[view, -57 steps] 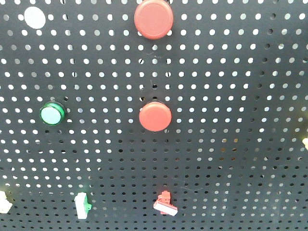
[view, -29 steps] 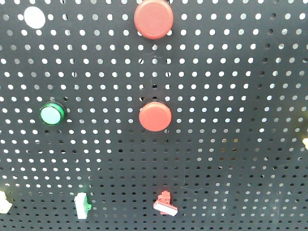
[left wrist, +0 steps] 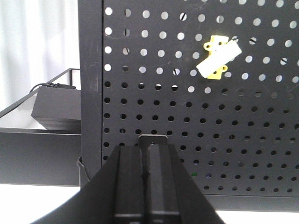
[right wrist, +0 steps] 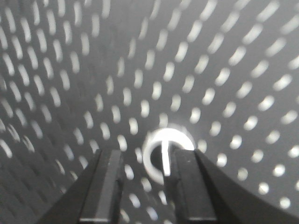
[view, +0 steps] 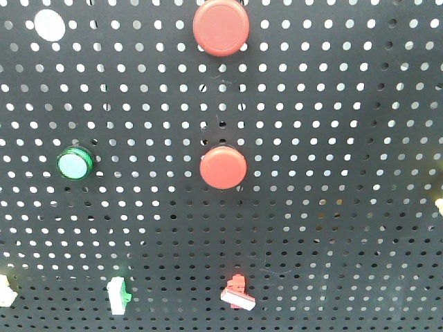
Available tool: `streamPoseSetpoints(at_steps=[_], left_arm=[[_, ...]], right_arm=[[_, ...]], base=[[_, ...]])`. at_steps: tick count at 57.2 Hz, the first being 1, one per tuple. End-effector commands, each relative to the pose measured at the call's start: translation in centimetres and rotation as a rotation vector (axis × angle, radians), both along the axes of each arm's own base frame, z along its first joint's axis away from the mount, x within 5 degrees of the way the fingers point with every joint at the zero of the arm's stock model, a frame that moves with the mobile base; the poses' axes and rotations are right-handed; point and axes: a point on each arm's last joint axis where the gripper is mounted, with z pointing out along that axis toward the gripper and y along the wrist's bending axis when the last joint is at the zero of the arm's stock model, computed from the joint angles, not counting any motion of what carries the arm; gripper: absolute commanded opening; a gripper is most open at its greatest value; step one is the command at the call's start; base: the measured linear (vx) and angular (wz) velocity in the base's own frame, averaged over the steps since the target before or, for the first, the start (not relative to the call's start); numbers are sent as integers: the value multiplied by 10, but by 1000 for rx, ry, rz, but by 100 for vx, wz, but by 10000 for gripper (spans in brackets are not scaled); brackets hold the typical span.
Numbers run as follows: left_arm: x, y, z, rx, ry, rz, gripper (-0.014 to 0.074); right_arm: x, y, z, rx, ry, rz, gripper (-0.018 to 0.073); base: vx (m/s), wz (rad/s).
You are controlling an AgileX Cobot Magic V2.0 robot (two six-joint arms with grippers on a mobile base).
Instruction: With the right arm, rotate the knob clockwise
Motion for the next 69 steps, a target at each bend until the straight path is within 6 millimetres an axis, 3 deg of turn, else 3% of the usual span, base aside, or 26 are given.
streamPoseSetpoints(at_steps=[1, 13, 37, 43, 51, 55, 69], left_arm=[[0, 1, 3, -20, -68, 11, -6], [0, 1, 3, -20, -68, 11, -6], [0, 1, 3, -20, -68, 11, -6], [0, 1, 3, -20, -68, 11, -6], [0, 1, 3, -20, -68, 11, -6], [0, 1, 3, -20, -68, 11, -6], [0, 1, 3, -20, -68, 11, -6]], right_arm=[[-4, -4, 15, -42, -114, -33, 287], [-4, -5, 16, -39, -128, -45, 249], [18, 5, 11, -60, -102, -37, 234], [18, 6, 13, -56, -126, -29, 190], [23, 8, 11, -52, -114, -27, 57], [27, 10, 9, -22, -89, -25, -17], [36, 14, 5, 361, 34, 11, -10]], base=[[0, 0], [0, 0], [0, 0], [0, 0], [0, 0], [0, 0], [0, 0]])
